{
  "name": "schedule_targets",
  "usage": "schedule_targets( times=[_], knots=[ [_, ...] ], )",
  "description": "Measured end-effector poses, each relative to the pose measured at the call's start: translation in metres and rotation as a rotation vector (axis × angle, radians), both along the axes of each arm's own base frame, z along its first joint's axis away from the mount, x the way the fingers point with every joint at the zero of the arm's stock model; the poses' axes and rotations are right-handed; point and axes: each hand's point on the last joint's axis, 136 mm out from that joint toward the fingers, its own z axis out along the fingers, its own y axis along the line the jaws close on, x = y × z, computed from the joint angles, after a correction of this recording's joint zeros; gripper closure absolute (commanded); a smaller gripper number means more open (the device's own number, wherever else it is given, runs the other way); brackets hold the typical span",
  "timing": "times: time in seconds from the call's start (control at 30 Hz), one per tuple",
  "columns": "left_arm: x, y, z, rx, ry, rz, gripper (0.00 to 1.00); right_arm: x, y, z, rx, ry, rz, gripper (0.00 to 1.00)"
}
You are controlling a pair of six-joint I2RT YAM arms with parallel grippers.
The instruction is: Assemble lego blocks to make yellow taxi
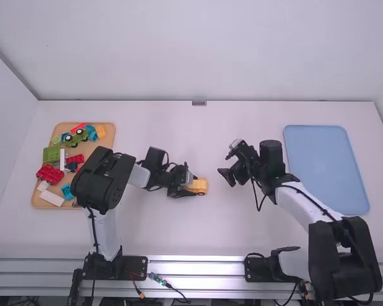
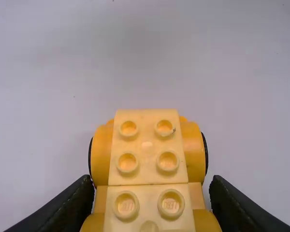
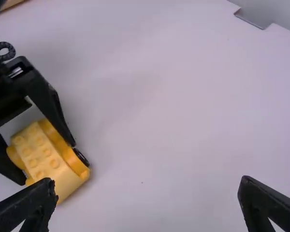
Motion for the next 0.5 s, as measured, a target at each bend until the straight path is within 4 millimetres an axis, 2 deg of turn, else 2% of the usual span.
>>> schedule_targets(
  times=[0.07,0.17,0.23,0.3,0.5],
  knots=[
    [0.001,0.000,0.001,0.003,0.004,0.001,0.36,0.004,-0.001,0.004,-0.001,-0.008,-0.009,0.01],
    [0.008,0.000,0.001,0.025,0.013,0.012,0.21,0.007,-0.001,0.007,-0.003,-0.016,-0.021,0.01],
    [0.011,0.000,0.002,0.028,0.014,0.014,0.19,0.008,-0.002,0.006,-0.004,-0.015,-0.024,0.01],
    [0.015,-0.001,0.004,0.033,0.015,0.014,0.01,0.008,-0.003,0.006,-0.008,-0.016,-0.029,0.01],
    [0.020,-0.002,0.009,0.051,0.061,0.019,0.01,0.011,-0.007,0.005,-0.027,-0.020,-0.053,0.01]
  ],
)
